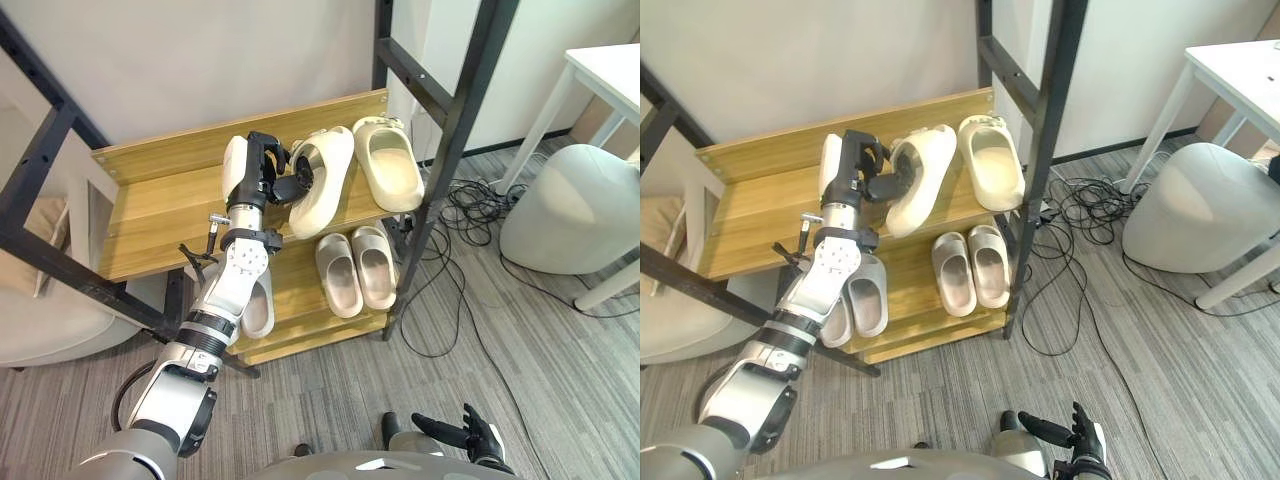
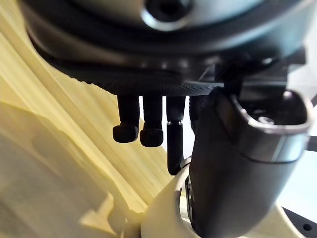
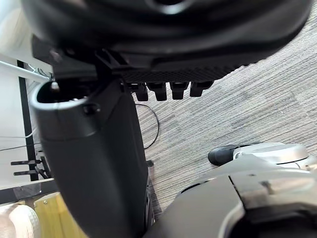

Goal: Organize the slippers on the shoe rack

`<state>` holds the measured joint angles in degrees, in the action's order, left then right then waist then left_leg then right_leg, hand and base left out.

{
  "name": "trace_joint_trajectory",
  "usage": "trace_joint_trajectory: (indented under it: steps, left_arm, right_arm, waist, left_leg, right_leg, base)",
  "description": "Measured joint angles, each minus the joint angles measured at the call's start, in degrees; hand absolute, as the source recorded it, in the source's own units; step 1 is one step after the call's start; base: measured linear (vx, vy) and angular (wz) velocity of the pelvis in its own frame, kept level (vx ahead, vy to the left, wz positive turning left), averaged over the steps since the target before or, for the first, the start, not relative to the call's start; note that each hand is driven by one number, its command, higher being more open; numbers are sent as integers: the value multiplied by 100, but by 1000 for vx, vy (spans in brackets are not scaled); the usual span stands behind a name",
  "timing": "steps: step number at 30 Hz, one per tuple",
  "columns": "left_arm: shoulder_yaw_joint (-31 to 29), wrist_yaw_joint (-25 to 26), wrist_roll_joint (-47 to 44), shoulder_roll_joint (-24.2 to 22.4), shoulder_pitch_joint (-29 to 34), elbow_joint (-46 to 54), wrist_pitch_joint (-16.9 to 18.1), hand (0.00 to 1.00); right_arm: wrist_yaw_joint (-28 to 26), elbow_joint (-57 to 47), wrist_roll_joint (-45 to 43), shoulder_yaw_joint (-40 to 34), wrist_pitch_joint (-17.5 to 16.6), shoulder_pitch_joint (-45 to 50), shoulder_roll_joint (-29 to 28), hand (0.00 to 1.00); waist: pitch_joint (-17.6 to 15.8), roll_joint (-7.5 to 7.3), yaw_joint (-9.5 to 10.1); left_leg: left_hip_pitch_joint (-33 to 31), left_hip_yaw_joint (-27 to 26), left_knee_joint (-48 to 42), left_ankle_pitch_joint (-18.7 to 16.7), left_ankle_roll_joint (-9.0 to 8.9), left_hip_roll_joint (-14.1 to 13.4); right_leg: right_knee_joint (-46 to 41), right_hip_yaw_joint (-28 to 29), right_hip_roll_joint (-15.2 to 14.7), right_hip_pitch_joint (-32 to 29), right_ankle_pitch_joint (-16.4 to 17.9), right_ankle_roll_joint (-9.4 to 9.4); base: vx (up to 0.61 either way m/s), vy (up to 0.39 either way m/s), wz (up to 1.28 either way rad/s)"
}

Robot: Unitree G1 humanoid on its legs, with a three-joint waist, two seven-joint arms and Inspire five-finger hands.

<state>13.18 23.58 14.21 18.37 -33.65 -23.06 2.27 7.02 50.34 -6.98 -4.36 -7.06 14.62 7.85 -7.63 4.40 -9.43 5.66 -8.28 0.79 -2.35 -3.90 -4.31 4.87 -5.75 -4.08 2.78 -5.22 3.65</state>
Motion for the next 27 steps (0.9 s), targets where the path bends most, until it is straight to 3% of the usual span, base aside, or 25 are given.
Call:
trace_joint_trajectory:
  steps: [18, 27]
  left_arm:
    - [-99, 106, 446, -14, -788, -882, -315, 0]
    - [-321, 115, 462, -22, -790, -882, -430, 0]
  right_arm:
    - [51, -8, -215, -14, -75, 38, -21, 100]
    - [49, -17, -220, -14, -80, 37, -23, 100]
  waist:
    - [-28, 44, -77]
    - [-60, 45, -71]
  left_leg:
    - [-7, -130, 33, -6, -12, -6]
    - [-6, -115, 21, -8, -18, 7]
  right_leg:
    - [4, 133, 9, -110, -36, 13]
    - [1, 120, -3, -82, -43, 19]
  base:
    - [-7, 5, -3]
    - [0, 3, 1]
